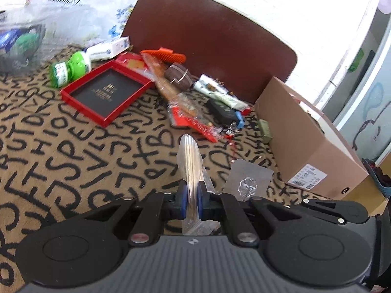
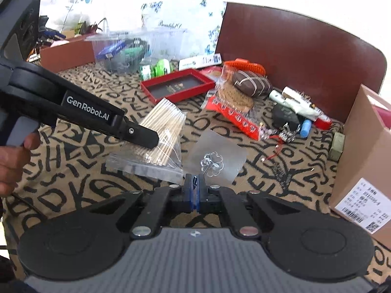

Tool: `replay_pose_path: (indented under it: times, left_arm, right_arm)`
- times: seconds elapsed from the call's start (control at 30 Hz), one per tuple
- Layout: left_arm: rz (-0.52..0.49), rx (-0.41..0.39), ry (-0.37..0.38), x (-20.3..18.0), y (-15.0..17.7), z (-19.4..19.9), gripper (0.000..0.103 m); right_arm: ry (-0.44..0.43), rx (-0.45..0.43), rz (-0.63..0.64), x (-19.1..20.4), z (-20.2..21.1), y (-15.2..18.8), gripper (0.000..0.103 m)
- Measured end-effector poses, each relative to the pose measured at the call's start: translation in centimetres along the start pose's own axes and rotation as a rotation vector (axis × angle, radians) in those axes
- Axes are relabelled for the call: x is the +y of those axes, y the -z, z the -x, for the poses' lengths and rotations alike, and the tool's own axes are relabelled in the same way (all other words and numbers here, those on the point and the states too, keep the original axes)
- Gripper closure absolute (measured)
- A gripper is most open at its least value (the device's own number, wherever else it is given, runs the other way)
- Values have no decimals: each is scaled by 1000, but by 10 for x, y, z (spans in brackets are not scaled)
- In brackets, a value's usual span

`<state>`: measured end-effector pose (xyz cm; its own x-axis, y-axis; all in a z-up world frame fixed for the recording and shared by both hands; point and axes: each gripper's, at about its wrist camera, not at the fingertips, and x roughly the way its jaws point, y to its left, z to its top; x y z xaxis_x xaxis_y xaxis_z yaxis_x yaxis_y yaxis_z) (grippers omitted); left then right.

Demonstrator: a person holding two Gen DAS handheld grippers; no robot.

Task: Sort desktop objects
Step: 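Grasp the toothpick bag with the left gripper while the right grasps the clear keychain bag, then carry both bags into the cardboard box and open both grippers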

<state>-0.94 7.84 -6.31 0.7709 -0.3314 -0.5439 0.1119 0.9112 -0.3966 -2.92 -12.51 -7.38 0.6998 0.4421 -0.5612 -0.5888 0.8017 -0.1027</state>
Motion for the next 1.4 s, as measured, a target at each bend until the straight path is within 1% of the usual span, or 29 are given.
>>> replay_pose_path:
  times: [0.1,0.3,0.5,0.63,0.83,0.93,1.03,1.1,1.23,1.33,1.4]
  left_arm:
    - [-18,-15,26,-9,-8,3,97]
    - [-92,-66,94,-43,-31,4,97]
    - [-183,-119,197,-95,-57,-2,97]
    - [-230,-143,261,-133,-71,-13,97]
    - [-252,-119,334,-177,-80,-38,97]
    - [-279,-104,333,-197,-78,-54,97]
    - [-287,-65,339,-211,-76,-72,97]
    - [-298,-51,328,-219,-75,-82,97]
    - [-324,-27,302,-232,-74,-103,98]
    - [-336,-7,290,-236,-74,-117,103]
    - [-339,5,288,-237,-74,-123,103]
  right_arm:
    - [12,-39,-13,-7,13,-5,103]
    - [77,-145,-31,-28,46,-20,103]
    - [184,-231,-67,-66,79,-30,103]
    - [274,-258,-105,-98,95,-31,103]
    - [387,-251,-156,-148,105,-23,103]
    - [431,-229,-178,-169,104,-16,103]
    - [458,-204,-204,-186,99,-9,103]
    - [464,-188,-230,-199,94,-5,103]
    - [447,-161,-303,-219,84,3,103]
    - [426,-149,-345,-229,76,5,103]
    - [418,-143,-362,-230,75,4,103]
